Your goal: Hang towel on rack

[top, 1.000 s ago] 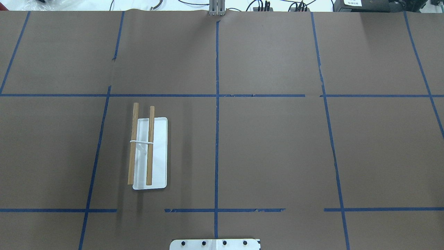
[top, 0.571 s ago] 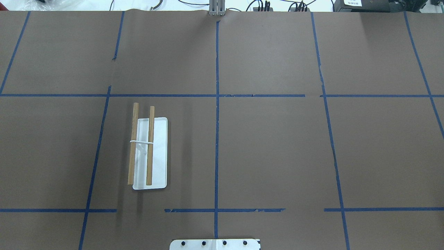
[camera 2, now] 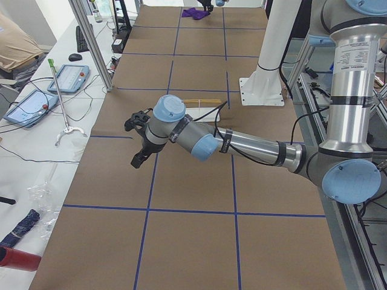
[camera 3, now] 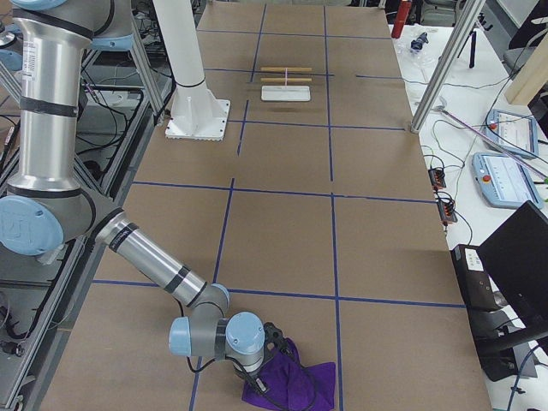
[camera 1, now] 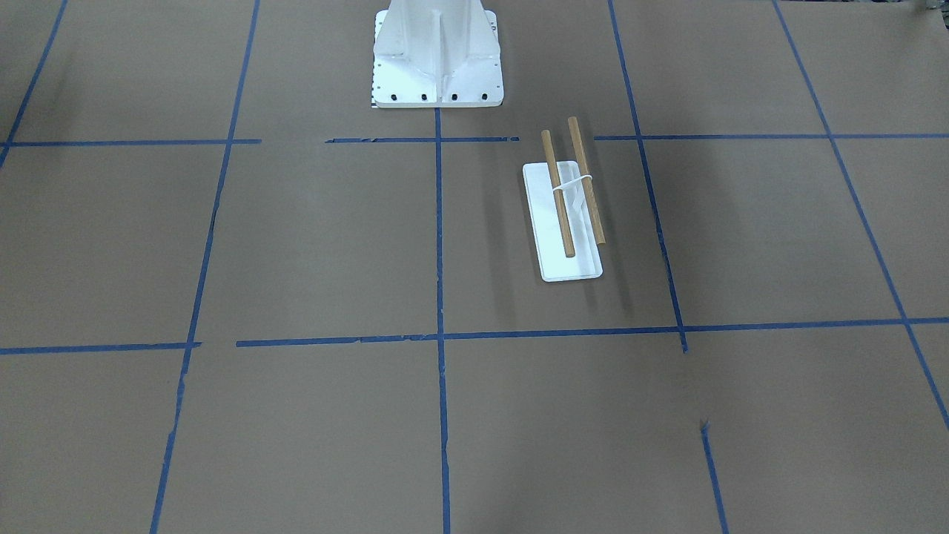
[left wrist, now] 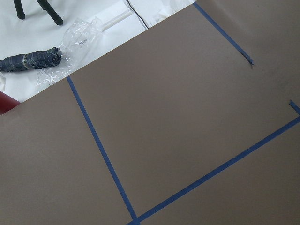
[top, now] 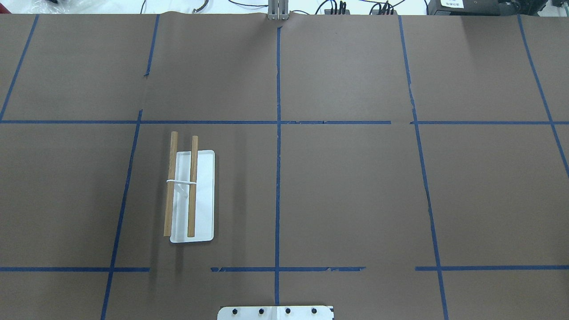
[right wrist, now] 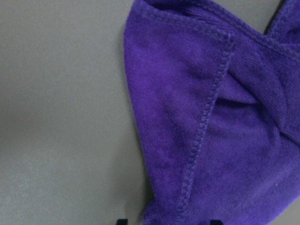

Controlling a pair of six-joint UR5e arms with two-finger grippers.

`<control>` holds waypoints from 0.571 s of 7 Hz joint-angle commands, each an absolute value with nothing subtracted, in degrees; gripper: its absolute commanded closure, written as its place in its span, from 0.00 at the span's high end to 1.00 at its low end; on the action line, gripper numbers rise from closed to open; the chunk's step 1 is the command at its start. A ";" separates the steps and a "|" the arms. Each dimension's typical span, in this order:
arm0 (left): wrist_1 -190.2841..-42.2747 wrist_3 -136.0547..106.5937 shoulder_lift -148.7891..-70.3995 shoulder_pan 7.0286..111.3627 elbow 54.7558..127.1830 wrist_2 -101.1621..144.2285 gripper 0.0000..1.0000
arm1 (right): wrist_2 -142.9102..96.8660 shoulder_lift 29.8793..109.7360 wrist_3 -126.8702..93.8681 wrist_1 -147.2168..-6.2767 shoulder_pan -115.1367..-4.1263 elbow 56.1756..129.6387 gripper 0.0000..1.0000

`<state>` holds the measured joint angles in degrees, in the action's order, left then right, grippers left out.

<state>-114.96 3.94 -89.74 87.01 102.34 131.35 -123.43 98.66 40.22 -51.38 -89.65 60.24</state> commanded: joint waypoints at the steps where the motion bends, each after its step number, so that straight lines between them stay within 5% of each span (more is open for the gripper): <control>1: -114.96 3.96 -89.74 87.01 102.48 131.40 1.00 | -123.22 98.70 40.95 -51.15 -89.65 60.55 0.00; 4: -114.96 4.04 -89.82 87.01 102.39 131.40 1.00 | -124.18 98.44 43.68 -51.33 -90.17 63.44 0.00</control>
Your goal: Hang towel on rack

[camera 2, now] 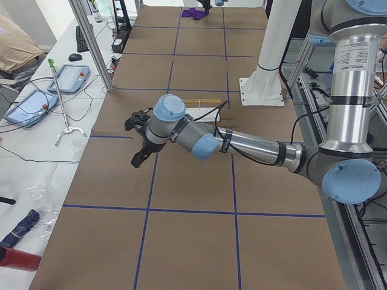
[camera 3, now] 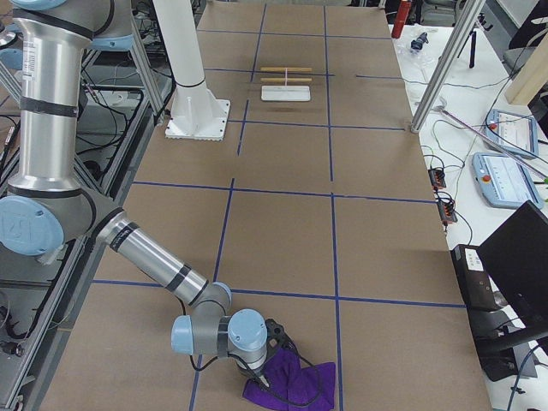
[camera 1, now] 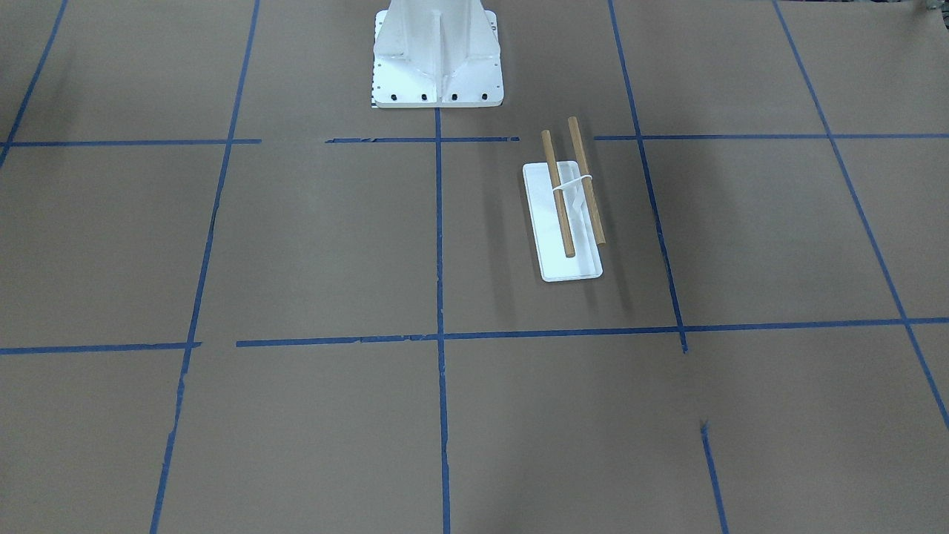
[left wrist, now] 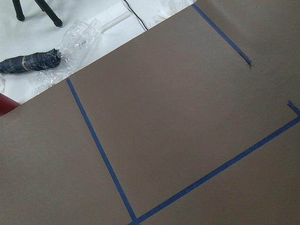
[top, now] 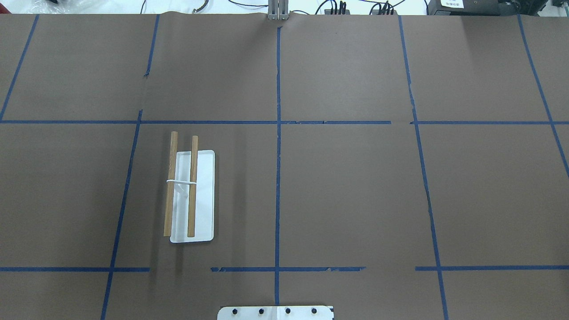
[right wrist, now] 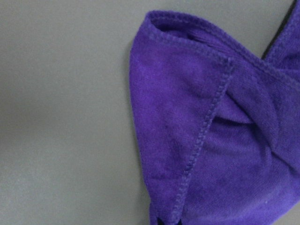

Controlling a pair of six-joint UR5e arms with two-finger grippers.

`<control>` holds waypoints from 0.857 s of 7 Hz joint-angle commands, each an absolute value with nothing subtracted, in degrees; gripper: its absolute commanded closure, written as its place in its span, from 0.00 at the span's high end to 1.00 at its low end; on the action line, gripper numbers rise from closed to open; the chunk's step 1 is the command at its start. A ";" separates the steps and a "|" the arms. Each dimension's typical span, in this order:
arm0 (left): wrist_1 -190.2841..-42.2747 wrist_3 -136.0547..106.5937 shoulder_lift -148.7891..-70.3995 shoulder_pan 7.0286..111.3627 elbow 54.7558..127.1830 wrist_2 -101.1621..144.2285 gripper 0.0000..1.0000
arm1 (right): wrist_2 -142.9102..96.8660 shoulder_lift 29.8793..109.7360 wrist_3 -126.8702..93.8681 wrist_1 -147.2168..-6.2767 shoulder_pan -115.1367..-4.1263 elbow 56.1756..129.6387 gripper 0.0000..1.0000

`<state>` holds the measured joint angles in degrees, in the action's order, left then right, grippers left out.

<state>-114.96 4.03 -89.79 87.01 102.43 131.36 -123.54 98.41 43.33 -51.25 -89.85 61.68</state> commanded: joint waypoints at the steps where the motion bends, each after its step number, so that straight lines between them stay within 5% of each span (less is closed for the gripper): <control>1: -114.96 3.96 -89.91 87.01 102.39 131.40 1.00 | -124.80 98.70 43.77 -52.20 -93.13 67.20 0.00; 3: -115.31 3.87 -90.26 87.01 102.13 131.31 1.00 | -129.78 98.18 43.77 -54.30 -99.29 73.96 0.00; 6: -116.01 4.48 -90.79 86.92 102.40 131.57 1.00 | -134.12 96.26 42.45 -93.18 -101.78 107.72 0.00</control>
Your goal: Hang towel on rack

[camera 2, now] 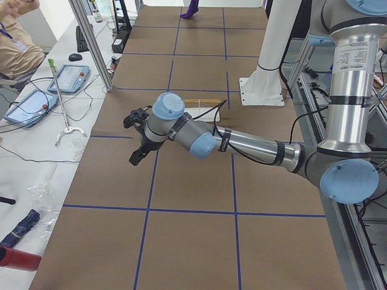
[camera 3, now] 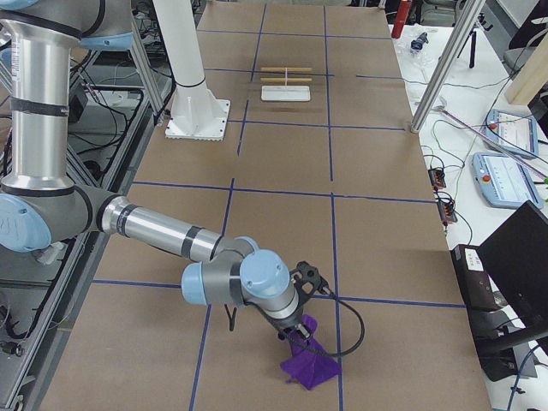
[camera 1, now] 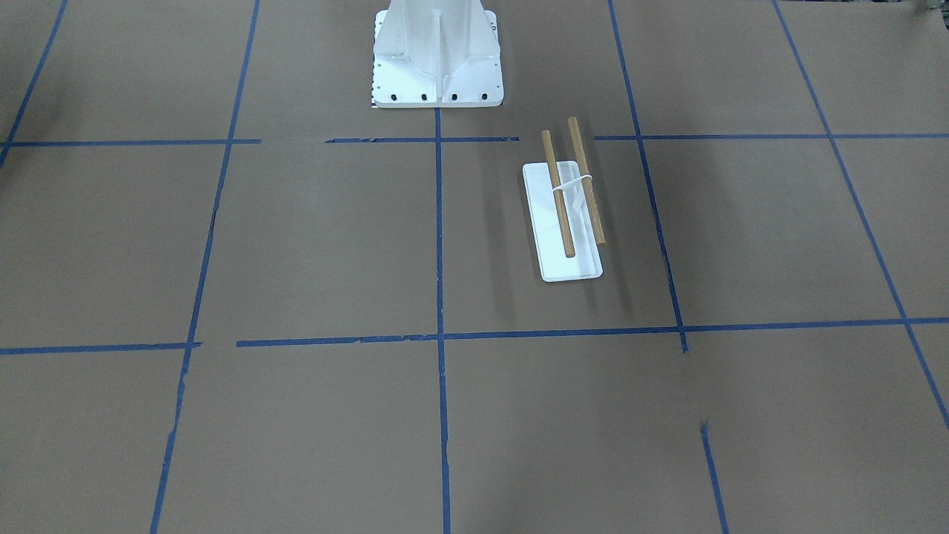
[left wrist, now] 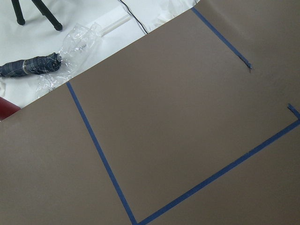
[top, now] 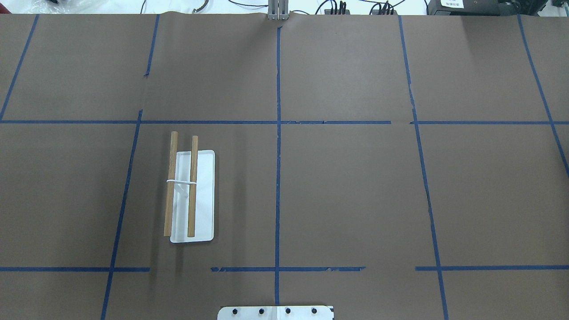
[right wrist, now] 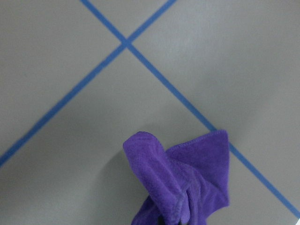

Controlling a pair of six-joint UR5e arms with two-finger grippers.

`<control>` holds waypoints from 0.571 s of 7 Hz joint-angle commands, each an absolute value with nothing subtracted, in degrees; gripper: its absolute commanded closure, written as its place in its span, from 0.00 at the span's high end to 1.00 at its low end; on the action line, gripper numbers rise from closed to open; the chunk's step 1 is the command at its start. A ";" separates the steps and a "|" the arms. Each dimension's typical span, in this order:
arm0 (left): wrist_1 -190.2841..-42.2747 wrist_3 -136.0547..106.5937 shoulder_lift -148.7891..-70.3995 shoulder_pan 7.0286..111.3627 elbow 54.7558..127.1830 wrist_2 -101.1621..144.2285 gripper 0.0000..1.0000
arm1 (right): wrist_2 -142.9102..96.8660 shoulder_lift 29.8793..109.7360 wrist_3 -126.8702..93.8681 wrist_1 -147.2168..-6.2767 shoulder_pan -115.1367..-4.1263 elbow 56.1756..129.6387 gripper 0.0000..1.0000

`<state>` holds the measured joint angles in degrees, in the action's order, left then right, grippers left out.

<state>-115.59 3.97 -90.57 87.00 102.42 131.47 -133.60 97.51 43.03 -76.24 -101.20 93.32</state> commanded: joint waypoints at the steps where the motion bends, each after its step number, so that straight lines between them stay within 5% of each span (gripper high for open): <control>1: -117.32 4.48 -90.70 86.92 102.04 134.01 1.00 | -134.30 92.67 36.97 -101.87 -101.78 114.19 0.00; 4: -123.49 3.43 -90.78 82.66 100.38 135.01 1.00 | -134.83 88.34 20.36 -99.25 -90.58 117.76 0.00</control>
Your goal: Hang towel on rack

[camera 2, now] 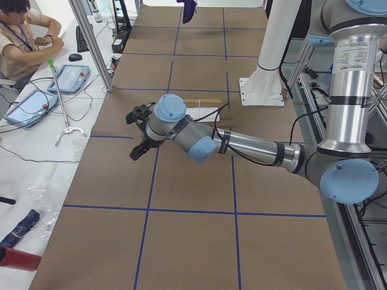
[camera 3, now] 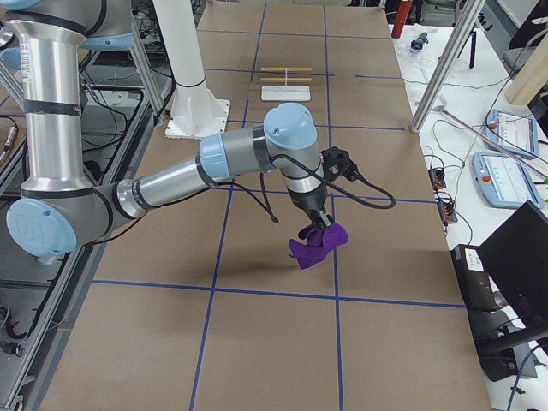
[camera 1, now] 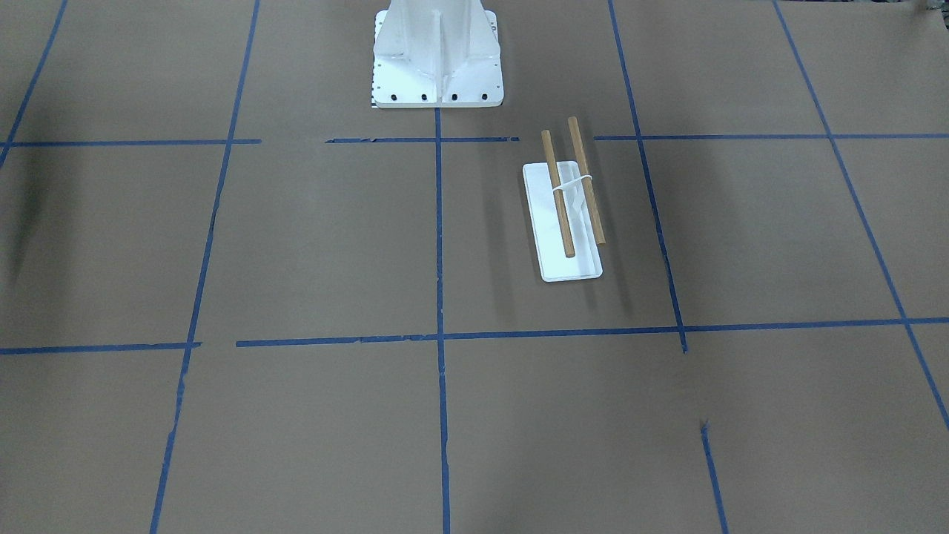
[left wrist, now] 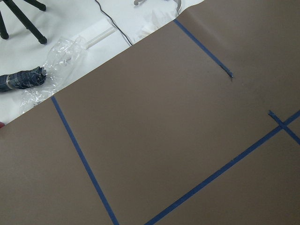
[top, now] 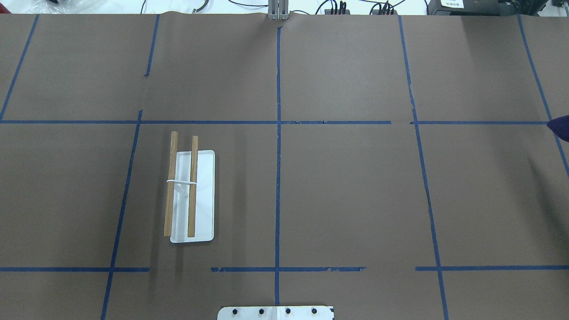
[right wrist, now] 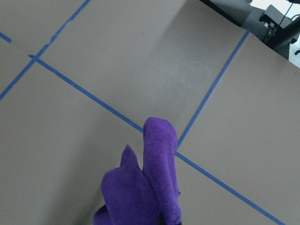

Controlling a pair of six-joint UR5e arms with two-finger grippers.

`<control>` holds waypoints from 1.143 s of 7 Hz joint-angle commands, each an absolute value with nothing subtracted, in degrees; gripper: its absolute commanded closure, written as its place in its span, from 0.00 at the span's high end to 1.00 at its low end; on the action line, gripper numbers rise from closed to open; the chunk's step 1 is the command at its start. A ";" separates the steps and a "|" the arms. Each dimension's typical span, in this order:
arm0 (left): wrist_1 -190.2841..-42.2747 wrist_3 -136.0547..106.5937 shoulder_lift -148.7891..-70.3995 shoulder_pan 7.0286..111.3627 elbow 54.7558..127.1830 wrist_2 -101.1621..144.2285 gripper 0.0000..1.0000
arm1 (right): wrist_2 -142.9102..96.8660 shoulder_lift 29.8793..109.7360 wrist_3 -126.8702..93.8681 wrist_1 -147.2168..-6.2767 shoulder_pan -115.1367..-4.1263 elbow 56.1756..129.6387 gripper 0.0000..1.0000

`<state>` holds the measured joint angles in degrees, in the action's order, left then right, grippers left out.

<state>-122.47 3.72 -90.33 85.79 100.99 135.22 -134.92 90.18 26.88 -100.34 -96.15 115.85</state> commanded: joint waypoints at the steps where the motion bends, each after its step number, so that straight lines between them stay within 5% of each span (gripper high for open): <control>1: -123.40 1.43 -92.10 80.88 99.94 134.91 1.00 | -134.39 86.76 13.08 -93.40 -84.96 118.38 0.00; 4: -114.05 -7.26 -103.40 77.18 101.07 135.09 1.00 | -130.17 73.44 0.91 -85.69 -68.68 118.04 0.00; 8: -107.07 -46.55 -112.72 66.22 108.54 134.91 1.00 | -112.36 65.75 -16.58 -84.91 -49.61 119.53 0.00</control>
